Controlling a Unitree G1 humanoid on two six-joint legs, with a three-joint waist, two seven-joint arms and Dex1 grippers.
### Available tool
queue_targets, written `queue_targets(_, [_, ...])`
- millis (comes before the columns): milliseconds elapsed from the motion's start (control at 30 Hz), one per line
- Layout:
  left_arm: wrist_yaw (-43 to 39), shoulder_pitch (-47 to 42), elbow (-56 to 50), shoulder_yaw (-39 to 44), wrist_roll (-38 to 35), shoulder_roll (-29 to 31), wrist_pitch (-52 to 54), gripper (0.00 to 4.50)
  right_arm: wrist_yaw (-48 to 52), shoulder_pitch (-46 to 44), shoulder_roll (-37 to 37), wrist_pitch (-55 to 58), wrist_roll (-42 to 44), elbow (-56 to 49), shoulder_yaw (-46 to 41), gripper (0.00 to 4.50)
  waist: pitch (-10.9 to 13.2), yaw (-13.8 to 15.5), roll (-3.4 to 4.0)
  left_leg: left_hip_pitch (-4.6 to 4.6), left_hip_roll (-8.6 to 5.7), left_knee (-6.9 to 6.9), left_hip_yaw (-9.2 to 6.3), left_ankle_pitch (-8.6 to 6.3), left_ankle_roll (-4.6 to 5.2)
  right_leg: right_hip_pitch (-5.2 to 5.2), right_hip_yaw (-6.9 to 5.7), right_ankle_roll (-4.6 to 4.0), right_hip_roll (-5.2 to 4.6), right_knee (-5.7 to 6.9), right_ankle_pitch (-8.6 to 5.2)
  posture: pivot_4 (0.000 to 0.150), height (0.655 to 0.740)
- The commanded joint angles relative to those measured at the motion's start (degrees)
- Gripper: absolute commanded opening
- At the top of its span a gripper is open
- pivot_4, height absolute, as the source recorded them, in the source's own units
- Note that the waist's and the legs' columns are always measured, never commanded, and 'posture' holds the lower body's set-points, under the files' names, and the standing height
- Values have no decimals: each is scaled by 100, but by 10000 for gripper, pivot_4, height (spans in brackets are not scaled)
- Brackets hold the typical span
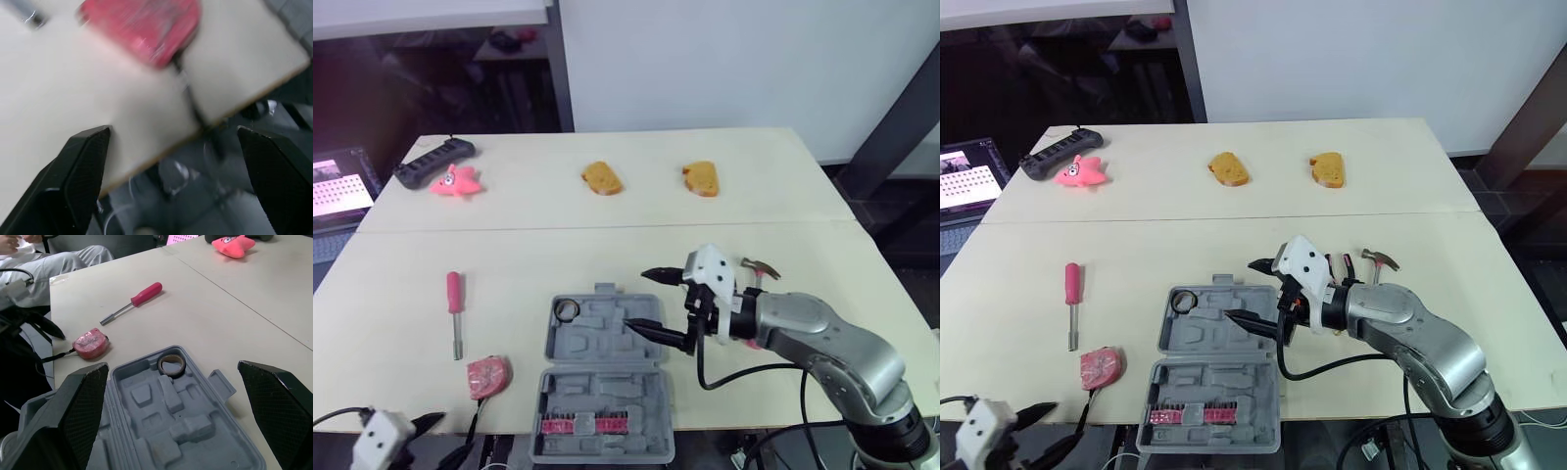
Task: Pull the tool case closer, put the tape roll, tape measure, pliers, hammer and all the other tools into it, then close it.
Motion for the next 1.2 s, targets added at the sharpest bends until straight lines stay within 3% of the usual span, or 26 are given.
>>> queue_targets(33, [-989,-501,229,235,-142,826,-135,44231,-22,-64,118,-170,-47,-32,56,45000,9,69,-20,-5,0,0,-7,7,-12,-3,-7,-1,0,2,0,1500,7400])
queue_targets(233, [-2134,-1881,1015,-482,251,1892,-198,44231,-24,-173,236,-320,-251,176,198,45000,15,102,-40,-8,-2,1,8,10,-19,-2,-3,-7,-8,-2,5,1500,7400])
queue_targets(367, [-2397,-2714,1247,-1004,514,2029,-202,44231,-98,-148,289,-360,-366,193,229,45000,15,56,-39,-10,0,-13,10,10,-18,-11,-1,6,-5,0,6,1500,7400])
queue_targets(500, [-2552,-3189,830,-1367,451,2086,368,44231,-241,16,293,-318,-402,28,166,45000,15,26,-41,-30,2,-19,4,7,-13,-32,-5,24,-1,7,16,1500,7400])
queue_targets(900, [-1650,-3527,-182,-1987,950,1875,1433,44231,-614,384,242,-125,-302,-429,-11,45000,16,3,-41,-58,2,6,-2,9,-13,-60,-6,26,0,35,17,1500,7400])
queue_targets(1200, [-1207,-3378,-343,-2148,1275,1805,1609,44231,-667,383,238,-5,-240,-493,-90,45000,15,0,-42,-51,2,11,-4,11,-14,-60,-6,25,3,57,17,1500,7400])
